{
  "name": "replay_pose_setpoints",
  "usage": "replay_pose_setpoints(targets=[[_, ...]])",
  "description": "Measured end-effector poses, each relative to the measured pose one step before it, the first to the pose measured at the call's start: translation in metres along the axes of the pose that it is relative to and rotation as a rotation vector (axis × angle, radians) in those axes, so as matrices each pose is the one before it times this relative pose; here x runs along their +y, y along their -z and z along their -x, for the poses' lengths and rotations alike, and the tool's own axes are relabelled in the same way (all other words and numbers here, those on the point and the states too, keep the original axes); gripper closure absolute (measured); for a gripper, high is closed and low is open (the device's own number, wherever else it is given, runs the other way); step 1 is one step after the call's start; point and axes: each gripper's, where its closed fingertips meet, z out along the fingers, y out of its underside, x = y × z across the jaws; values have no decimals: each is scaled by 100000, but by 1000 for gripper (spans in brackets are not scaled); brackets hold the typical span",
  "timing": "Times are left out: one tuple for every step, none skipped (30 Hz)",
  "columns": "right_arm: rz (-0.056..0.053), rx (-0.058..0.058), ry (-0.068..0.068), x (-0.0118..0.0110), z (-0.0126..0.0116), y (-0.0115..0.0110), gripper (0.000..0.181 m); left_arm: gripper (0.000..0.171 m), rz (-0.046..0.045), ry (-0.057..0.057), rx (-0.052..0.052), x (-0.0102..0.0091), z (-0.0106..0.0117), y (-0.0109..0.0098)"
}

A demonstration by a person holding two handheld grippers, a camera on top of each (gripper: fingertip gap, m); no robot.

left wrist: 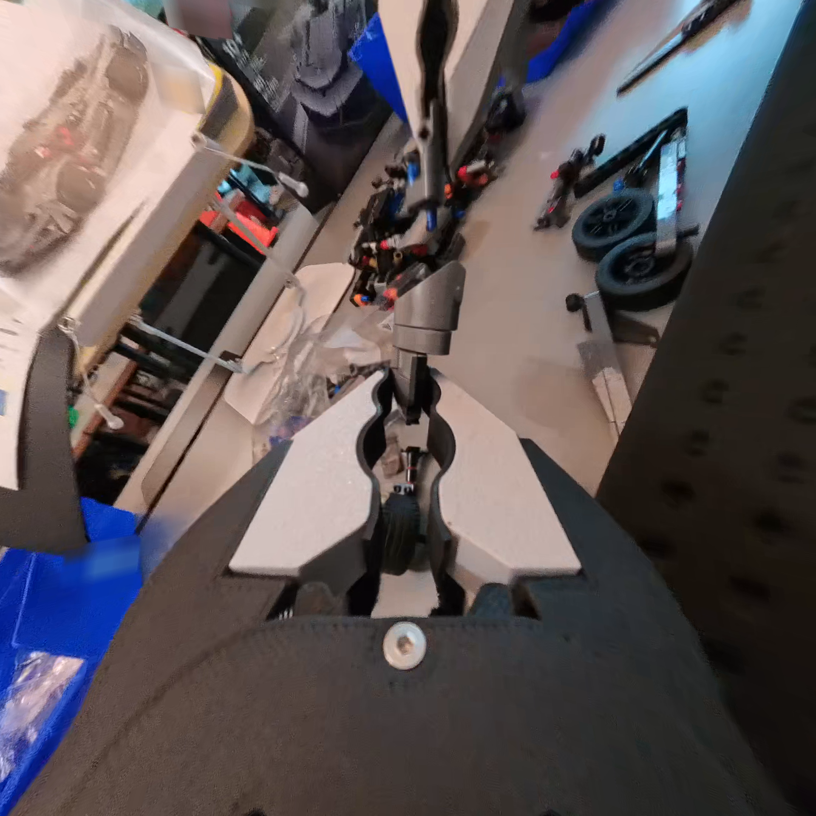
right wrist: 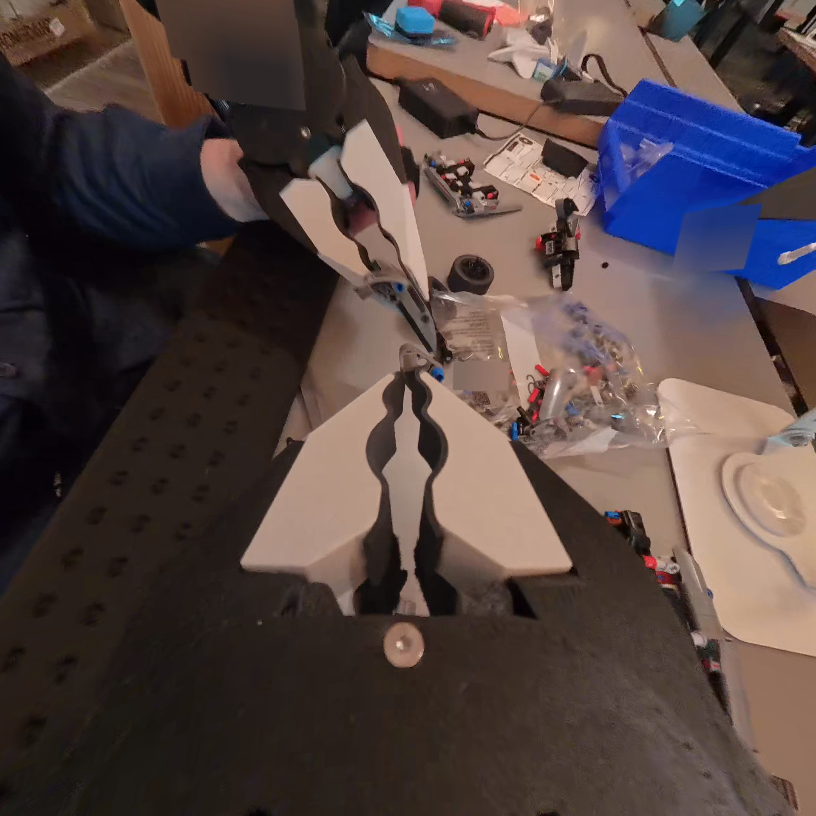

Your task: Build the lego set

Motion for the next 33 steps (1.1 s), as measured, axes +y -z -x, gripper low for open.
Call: replay_pose_setpoints(targets=[[3559, -442, 139, 576, 141, -491, 180, 161, -3352, 815, -197, -529, 19, 288], [2903, -2248, -434, 553, 428, -659, 179, 162, -1721, 576, -360, -195, 46, 169], [766, -2003, -1186, 253, 345, -630, 179, 162, 107, -626, -972, 138, 137, 63], [-991, -2910, -2238, -37, 360, -432, 179, 161, -221, 540, 561, 69, -33, 3], [-2658, -3456, -2980, -303, 310, -172, 179, 161, -1346, 1580, 2155, -205, -265, 21], [-2855, -2046, -3124, -278, 9, 37, 179, 162, -637, 367, 2030, -178, -353, -48], [-953, -515, -3215, 63, -293, 163, 179, 161, 2287, -1262, 2374, 269, -534, -222], [618, -24, -2472, 342, -335, 214, 179, 161, 4426, -1104, 2282, 697, -558, -435], [806, -16, -1308, 347, -213, 146, 179, 161, 4745, -910, 1713, 773, -487, -506], [1052, -91, -463, 337, -82, 7, 179, 161, 3965, -1931, 450, 548, -312, -377], [2485, -108, 68, 455, 4, -162, 179, 161, 2600, -2585, -561, 237, -155, -243], [4776, 436, 438, 764, -21, -323, 179, 161, 1105, -1632, 72, 15, -179, -173], [6569, 1792, 1175, 1002, -170, -491, 179, 161, -94, -456, 343, -116, -149, -119], [6646, 1354, 2131, 992, 1, -616, 178, 161, 15, -478, -1311, -110, 119, -21], [5062, 344, 2251, 707, 209, -624, 178, 161, 394, -1708, -2897, -82, 317, 65], [4343, 760, 1137, 545, 99, -564, 178, 161, 184, -693, -948, -77, 53, 11], [4338, 320, 516, 484, 109, -452, 177, 161, -576, -147, -319, -150, -28, 6], [2536, 853, 858, 227, 7, -250, 167, 161, 576, -496, -1015, 5, 74, -23], [-312, 2536, 949, -209, -265, 64, 152, 161, 763, -1081, -1568, 29, 129, -3], [-2769, 2160, 1049, -633, -207, 364, 142, 161, -71, 122, 295, -84, -98, -31], [-4730, 2261, 1441, -996, -168, 588, 139, 161, -693, 1382, 1799, -125, -265, -69], [-6096, 2483, 2511, -1289, -91, 671, 140, 161, -149, 701, 384, -62, -61, -60], [-6595, 1758, 3710, -1424, 143, 587, 142, 161, 659, 1406, -463, 68, 152, -52], [-5430, 1498, 4195, -1240, 248, 383, 143, 161, -509, 2464, 1846, -52, -130, -68], [-2779, 1467, 3540, -800, 222, 112, 142, 161, -1094, 2328, 2707, -141, -263, -66], [-372, 445, 1997, -345, 251, -177, 138, 161, 62, 1017, 171, 0, 43, -50], [1543, -1056, 973, 21, 377, -375, 134, 161, 1844, 786, -1861, 262, 344, -73], [2851, -382, 1744, 270, 293, -447, 132, 161, 975, 457, -23, 165, 39, -79], [2822, 1789, 3010, 285, 42, -399, 133, 161, -396, 554, 1415, -53, -196, -30], [1933, 2112, 3190, 129, -2, -300, 139, 161, -531, 282, 1154, -122, -192, -26], [1076, 1777, 2621, -11, 22, -247, 148, 161, -381, 100, 851, -118, -172, -41], [780, 1386, 2108, -48, 51, -237, 155, 161, -271, 373, 1641, -103, -291, -85], [928, 662, 2224, -14, 154, -223, 158, 161, -312, 650, 2138, -113, -328, -106]])
